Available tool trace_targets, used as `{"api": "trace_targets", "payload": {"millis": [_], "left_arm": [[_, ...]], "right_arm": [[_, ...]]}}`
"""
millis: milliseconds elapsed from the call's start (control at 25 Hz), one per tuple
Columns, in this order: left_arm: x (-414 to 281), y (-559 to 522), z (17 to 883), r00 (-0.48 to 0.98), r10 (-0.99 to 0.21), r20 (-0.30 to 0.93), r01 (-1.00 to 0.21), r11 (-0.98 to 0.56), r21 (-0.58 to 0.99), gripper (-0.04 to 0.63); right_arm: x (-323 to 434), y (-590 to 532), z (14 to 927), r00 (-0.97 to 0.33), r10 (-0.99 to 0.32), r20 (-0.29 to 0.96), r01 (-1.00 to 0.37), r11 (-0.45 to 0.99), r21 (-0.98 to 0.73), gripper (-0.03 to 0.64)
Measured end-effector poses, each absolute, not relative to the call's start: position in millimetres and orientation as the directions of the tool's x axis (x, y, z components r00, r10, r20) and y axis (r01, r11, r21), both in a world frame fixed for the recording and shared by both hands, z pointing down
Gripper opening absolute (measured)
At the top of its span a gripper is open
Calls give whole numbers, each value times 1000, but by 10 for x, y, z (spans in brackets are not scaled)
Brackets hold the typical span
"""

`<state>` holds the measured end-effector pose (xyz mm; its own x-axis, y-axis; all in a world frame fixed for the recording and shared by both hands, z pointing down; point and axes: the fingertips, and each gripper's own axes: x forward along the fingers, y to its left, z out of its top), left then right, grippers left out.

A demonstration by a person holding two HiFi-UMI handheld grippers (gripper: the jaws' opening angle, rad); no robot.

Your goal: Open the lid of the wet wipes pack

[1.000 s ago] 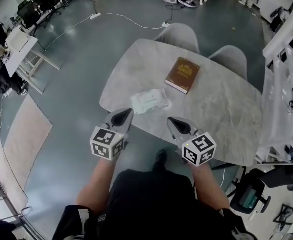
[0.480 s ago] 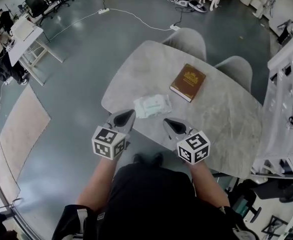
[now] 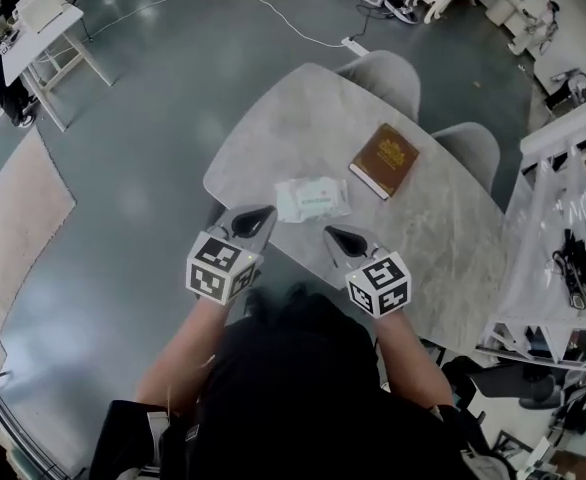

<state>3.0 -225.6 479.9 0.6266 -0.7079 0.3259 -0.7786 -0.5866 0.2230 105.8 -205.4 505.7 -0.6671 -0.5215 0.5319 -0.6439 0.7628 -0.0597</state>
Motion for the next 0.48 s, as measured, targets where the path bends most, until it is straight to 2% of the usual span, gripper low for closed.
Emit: {"api": "trace_targets", "payload": {"millis": [400, 480], "left_arm": [[61, -2615, 5346, 619, -681, 391, -780, -594, 199, 13], [155, -2710, 5500, 619, -668, 413, -778, -593, 207, 14]], "right_arm": [[931, -2566, 5698, -620, -438, 651, -565, 825, 17, 5], [992, -2687, 5869, -599, -401, 693, -538, 843, 24, 64]]}}
